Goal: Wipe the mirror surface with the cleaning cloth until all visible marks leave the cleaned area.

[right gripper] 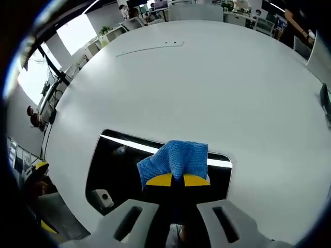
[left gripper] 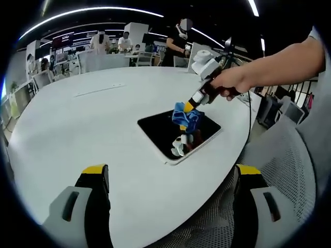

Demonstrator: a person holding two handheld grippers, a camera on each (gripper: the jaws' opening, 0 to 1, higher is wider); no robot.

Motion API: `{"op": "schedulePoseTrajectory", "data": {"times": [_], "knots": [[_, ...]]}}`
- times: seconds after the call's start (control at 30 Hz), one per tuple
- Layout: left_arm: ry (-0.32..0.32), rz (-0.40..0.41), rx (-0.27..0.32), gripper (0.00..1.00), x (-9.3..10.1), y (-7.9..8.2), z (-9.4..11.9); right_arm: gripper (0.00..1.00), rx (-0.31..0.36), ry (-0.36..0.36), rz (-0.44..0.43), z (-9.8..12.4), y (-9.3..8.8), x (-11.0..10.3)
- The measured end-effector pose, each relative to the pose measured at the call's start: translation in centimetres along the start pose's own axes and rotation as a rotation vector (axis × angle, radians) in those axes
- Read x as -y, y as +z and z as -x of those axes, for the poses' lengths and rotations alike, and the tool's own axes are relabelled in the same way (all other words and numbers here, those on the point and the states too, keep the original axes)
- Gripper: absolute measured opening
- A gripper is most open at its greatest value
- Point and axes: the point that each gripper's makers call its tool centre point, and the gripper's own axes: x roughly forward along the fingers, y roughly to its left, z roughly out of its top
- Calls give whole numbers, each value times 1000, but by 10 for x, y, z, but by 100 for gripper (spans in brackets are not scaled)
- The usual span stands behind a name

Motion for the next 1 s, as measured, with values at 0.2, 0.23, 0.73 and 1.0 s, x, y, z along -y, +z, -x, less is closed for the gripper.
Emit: {"op": "schedulePoseTrajectory", "data": {"times": [0.2, 0.23, 0.73, 1.0], "knots": [[-2, -5, -9, 99, 0, -1, 0, 0, 11, -1, -12, 1, -6, -2], [-2, -6, -11, 99, 0, -2, 0, 0, 12, -1, -9, 1, -7, -2], [1, -2, -14, 99, 0, -2, -1, 0, 28, 19, -50, 11, -29, -6], [2, -4, -10, 99, 0, -2, 0, 0, 37, 30, -65, 19, -47, -10]]}}
